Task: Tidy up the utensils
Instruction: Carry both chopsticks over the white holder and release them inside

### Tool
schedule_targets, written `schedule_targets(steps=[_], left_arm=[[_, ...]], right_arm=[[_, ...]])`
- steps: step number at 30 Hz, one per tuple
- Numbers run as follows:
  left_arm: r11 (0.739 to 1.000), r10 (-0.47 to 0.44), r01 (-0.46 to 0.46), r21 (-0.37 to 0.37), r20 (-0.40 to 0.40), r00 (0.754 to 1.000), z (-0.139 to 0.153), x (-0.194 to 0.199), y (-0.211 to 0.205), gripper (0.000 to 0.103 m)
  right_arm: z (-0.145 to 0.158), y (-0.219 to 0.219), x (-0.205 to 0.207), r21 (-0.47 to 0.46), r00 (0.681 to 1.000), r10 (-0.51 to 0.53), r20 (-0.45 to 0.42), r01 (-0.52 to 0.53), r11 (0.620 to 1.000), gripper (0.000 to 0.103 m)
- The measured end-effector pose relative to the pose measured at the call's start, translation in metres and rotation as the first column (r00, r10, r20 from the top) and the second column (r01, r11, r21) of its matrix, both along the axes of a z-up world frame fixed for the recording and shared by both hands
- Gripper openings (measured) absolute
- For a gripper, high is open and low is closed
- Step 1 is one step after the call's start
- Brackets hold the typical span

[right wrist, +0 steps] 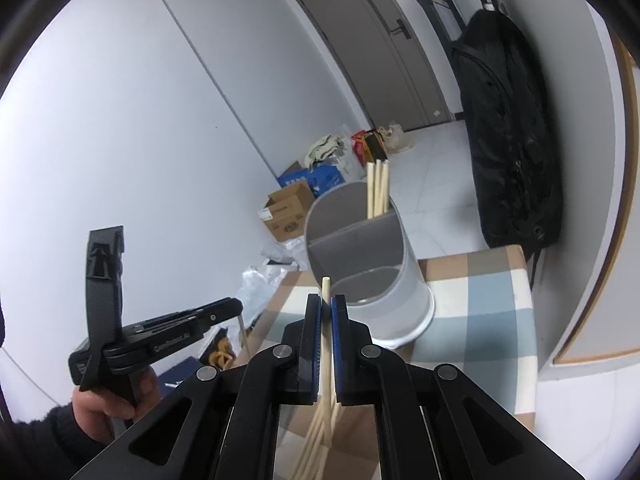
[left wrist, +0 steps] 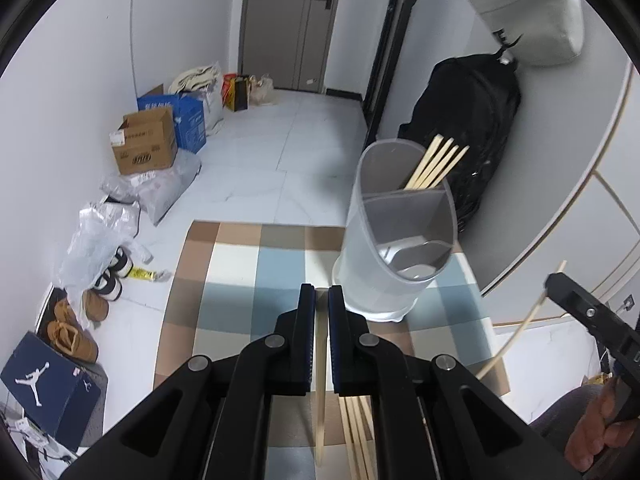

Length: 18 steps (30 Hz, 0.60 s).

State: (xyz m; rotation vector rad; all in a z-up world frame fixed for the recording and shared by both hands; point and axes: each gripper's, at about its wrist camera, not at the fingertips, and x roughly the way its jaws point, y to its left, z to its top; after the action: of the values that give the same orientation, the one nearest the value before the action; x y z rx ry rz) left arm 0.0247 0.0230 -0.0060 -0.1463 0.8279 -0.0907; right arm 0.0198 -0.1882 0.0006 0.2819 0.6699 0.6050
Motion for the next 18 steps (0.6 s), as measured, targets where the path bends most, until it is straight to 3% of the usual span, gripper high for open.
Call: schedule_targets(steps=[12,18], left_arm=[[0.998,-0.059,0.057,0.030,0.066,0.996,0.037,-0.009,-0.012,0.003],[0.998,-0.058,0.058,-0.001,0.093,0.994,0.057,-0.005,-0.010,0.002]], right_arm=[[0.037,0.018,-0.009,-0.021,0.997,0.016,0.080,-0.015,1.000,0.004],[0.055,0.020,-0.003,-0.018,0.994,0.014,0.107,-0.012,1.000,0.004]])
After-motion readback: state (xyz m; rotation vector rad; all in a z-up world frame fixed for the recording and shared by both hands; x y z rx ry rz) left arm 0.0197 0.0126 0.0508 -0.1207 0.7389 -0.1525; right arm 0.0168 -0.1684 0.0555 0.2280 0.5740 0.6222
